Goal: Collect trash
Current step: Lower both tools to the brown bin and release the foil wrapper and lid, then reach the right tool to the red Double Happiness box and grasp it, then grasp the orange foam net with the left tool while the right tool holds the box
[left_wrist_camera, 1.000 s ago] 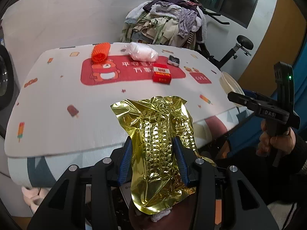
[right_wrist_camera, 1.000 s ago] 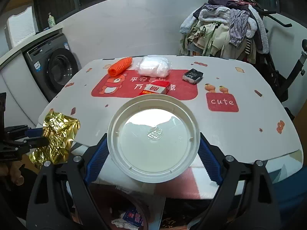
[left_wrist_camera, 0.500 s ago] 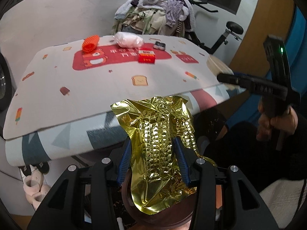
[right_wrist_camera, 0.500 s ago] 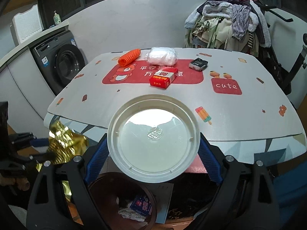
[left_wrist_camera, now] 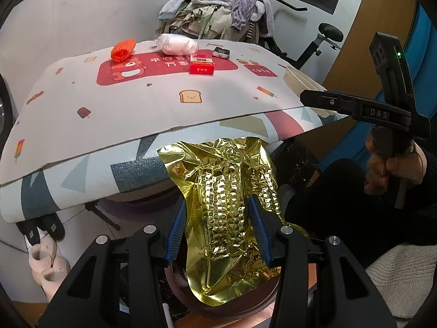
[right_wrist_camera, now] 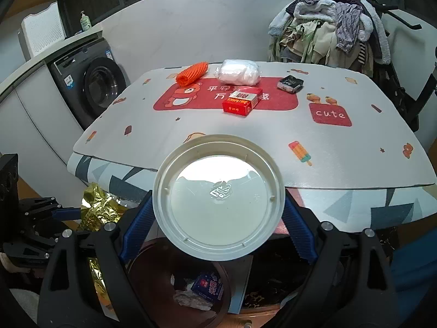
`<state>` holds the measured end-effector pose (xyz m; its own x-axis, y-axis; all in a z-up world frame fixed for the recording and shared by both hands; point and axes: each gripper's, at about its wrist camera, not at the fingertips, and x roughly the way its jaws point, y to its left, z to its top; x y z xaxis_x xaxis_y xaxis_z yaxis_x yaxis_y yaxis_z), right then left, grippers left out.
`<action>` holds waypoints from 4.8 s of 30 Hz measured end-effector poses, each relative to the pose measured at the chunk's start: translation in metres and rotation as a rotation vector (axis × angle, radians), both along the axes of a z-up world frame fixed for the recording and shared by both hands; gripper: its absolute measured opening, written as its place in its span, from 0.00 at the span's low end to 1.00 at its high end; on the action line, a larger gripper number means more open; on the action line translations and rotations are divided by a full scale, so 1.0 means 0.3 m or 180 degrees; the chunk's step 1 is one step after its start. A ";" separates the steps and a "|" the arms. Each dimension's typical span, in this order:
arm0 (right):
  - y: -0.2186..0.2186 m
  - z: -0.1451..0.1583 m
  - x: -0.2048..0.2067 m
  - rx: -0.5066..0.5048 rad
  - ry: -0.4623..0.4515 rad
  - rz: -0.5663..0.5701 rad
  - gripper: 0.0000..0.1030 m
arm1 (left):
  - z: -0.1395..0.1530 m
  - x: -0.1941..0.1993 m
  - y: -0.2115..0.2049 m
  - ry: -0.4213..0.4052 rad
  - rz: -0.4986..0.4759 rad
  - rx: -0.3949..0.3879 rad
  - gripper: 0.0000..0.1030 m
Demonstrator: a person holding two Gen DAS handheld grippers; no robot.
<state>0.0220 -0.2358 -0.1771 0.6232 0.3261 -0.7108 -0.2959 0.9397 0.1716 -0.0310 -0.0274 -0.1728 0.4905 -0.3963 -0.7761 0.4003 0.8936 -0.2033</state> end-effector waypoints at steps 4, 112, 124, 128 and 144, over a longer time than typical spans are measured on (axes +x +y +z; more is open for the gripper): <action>0.014 -0.009 0.000 -0.0005 0.0022 0.0044 0.84 | -0.002 0.001 -0.002 0.0032 -0.0031 -0.0059 0.55; 0.149 -0.149 0.746 -0.0213 0.0517 -0.0137 0.92 | 0.017 0.411 0.396 -0.0036 0.1214 -0.0125 0.93; 0.216 -0.236 1.037 -0.0458 0.0556 -0.0371 0.77 | 0.015 0.656 0.383 -0.0085 0.1102 -0.0058 0.93; 0.218 -0.246 1.026 -0.0489 0.0354 -0.0267 0.67 | 0.019 0.750 0.354 -0.0126 0.1000 -0.0040 0.93; 0.157 -0.204 0.989 -0.0105 0.0030 -0.0272 0.61 | 0.013 1.318 0.244 -0.0217 0.0856 -0.0111 0.92</action>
